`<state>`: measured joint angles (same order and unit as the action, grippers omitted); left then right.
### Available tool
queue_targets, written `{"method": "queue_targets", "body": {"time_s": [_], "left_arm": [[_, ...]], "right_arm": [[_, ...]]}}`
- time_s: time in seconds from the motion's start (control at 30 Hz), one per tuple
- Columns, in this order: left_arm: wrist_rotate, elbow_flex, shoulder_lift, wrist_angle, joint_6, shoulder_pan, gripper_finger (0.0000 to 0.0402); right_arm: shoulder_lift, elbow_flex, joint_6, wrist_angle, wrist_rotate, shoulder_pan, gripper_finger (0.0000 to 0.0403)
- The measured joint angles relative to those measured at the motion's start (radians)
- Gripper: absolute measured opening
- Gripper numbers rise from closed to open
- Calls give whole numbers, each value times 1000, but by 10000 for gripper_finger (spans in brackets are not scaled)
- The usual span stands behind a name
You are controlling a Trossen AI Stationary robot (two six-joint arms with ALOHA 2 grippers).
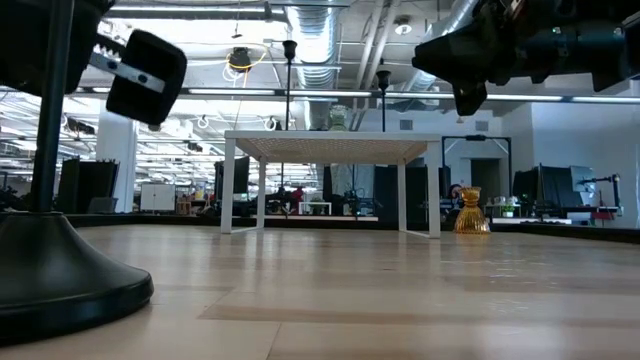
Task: Pick & Place candle stick holders
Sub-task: Put the black candle holder on the shelf
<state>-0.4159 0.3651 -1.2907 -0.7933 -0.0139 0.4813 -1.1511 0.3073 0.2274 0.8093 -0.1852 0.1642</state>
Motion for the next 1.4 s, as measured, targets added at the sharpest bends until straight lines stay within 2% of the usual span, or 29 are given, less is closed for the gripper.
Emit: {"method": "queue_targets", "body": {"time_s": [0.17,0.27,0.6,0.9,1.13,1.4], "left_arm": [[12,26,0,-1,-9,7,10],[24,37,0,-1,-10,7,27],[80,41,-26,-4,-10,10,134],[79,148,-186,-19,-5,17,205],[73,188,-210,-22,-3,18,233],[46,227,-228,-34,52,50,235]], "right_arm": [[0,0,10,0,0,0,65],[0,0,10,0,0,0,65],[0,0,10,-1,0,0,65],[0,0,10,-9,0,0,65],[0,0,10,-19,1,0,65],[0,0,10,-24,1,0,65]]}}
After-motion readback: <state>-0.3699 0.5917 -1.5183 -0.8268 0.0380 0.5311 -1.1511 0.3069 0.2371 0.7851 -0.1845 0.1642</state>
